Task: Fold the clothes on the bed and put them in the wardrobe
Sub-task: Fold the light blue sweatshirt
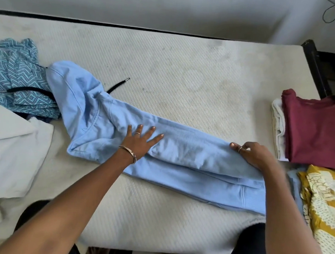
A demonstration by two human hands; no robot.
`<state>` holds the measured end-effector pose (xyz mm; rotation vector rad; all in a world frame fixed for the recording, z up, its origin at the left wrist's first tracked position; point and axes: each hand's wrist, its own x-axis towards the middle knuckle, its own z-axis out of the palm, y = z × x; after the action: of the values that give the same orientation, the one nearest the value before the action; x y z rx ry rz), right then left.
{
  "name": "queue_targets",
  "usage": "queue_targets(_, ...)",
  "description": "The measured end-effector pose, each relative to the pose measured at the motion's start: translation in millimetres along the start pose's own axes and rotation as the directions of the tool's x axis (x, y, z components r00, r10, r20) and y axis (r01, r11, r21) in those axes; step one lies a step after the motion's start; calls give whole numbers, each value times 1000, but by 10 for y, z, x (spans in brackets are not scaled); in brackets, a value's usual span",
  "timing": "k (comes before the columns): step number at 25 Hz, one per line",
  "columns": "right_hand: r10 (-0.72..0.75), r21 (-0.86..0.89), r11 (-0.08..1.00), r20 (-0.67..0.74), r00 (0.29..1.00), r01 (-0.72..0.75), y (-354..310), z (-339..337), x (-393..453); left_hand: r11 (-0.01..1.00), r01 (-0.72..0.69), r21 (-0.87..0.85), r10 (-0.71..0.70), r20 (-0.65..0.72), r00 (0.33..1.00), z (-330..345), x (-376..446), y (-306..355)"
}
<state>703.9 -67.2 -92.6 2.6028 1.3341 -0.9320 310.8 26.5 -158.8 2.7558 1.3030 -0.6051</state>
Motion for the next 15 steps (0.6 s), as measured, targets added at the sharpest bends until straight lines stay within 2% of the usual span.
queue_targets(1,36,-64,997,-35,999,-38,-8,69,3,999,-18,37,18,9,1000,-17,-9,7)
queue_targets(3,29,-221,973,-197,980,-73,-76,318,-46,998,-51,23,53,-88,995,44,-50,76)
queue_targets(4,-51,-236,971,-299,953,-22,-170,486,-113,998,-65,17,66,-128,990,81,-92,141)
queue_targets(6,-285,-170,957,-403,870,235,-402,851,-297,995,-82,58,88,-96,991,102,-216,281)
queue_targets(7,-397,-178,918,-358,845,355,-503,1010,-411,994,-101,46,104,-57,993,88,-304,359)
queue_targets(8,-472,-215,878,-249,846,427,-559,1159,-492,994,-107,21,109,-81,991,134,-355,403)
queue_targets(9,-491,-253,858,-152,858,447,-557,1291,-541,990,-132,-52,129,-66,989,160,-370,411)
queue_targets(10,-444,-265,871,-66,894,413,-541,1361,-550,961,-143,-237,140,-30,990,128,-363,369)
queue_targets(11,-366,-243,904,-13,931,352,-549,1364,-532,853,-116,-509,128,-11,992,47,-332,272)
queue_targets(12,-290,-207,936,1,957,284,-608,1354,-519,653,-72,-754,16,-82,997,-56,-306,144)
queue_targets(13,-221,-171,962,-16,975,215,-722,1339,-531,403,-15,-915,-269,-134,954,-137,-312,-45)
queue_targets(14,-168,-129,979,-76,983,158,-882,1332,-553,226,19,-974,-548,-111,829,-213,-327,-275)
queue_targets(15,-159,-88,986,-177,971,145,-1098,1327,-583,179,76,-981,-726,-80,683,-252,-369,-512)
